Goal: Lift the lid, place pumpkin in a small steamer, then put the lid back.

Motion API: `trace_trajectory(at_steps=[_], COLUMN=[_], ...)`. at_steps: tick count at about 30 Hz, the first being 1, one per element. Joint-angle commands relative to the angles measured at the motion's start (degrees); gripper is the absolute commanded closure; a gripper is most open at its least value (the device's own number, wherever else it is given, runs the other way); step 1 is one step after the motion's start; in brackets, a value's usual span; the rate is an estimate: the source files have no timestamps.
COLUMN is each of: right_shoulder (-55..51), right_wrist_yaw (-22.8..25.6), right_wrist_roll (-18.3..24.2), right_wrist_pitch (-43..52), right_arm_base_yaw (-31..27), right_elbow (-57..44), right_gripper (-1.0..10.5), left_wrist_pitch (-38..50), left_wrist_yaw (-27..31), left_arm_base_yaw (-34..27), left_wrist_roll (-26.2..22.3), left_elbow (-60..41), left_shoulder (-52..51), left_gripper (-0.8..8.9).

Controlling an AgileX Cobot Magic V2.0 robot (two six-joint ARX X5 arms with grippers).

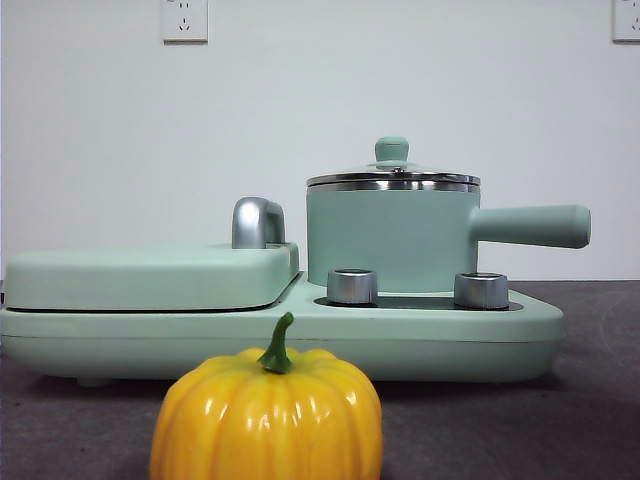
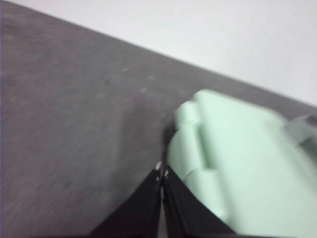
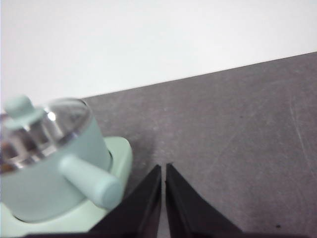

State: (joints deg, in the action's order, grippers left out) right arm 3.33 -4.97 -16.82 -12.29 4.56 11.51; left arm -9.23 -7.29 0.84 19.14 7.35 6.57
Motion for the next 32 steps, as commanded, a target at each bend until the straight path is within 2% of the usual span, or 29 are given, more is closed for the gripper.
trace_trajectory(at_steps=[1, 4, 8, 12, 18, 21, 25, 29, 32], right_shoulder=[2.67, 6.60, 12.72, 19.23, 27.78, 29.88, 29.90, 29.86, 29.88], right_wrist_yaw=[-0.70, -3.08, -9.90, -17.33, -24.87, -27.04, -28.46, -28.44, -28.39], right_wrist_roll=[-2.64, -2.62, -1.49, 2.21, 10.54, 13.38, 13.42, 12.98, 12.96], right_wrist_pitch=[-3.13, -6.40, -9.75, -15.13, -27.78, -31.61, -31.04, -31.43, -31.43], right_arm_base_yaw=[0.57, 0.90, 1.36, 1.38, 1.38, 1.38, 1.36, 1.36, 1.36], right_elbow=[4.55, 10.08, 17.31, 24.61, 34.77, 37.83, 38.36, 38.36, 38.36], right_gripper=[9.3, 9.3, 9.3, 9.3, 9.3, 9.3, 9.3, 9.3, 8.3], left_wrist_pitch=[1.07, 1.05, 0.59, -4.02, -13.59, -15.39, -15.02, -15.45, -15.32], left_wrist_yaw=[-0.31, -1.57, -7.34, -13.94, -22.97, -26.12, -26.29, -26.29, -26.29], left_arm_base_yaw=[1.11, 2.67, 4.57, 6.97, 11.78, 14.10, 15.65, 16.24, 16.44], left_wrist_roll=[1.16, 1.07, -0.15, -4.55, -12.46, -13.14, -13.14, -13.11, -13.11], left_elbow=[4.66, 10.03, 18.58, 28.41, 40.68, 43.50, 43.69, 43.69, 43.69], left_shoulder=[3.52, 9.01, 17.92, 27.32, 37.99, 40.28, 40.61, 40.61, 40.61], left_gripper=[8.05, 8.05, 8.05, 8.05, 8.05, 8.05, 8.02, 7.12, 5.99])
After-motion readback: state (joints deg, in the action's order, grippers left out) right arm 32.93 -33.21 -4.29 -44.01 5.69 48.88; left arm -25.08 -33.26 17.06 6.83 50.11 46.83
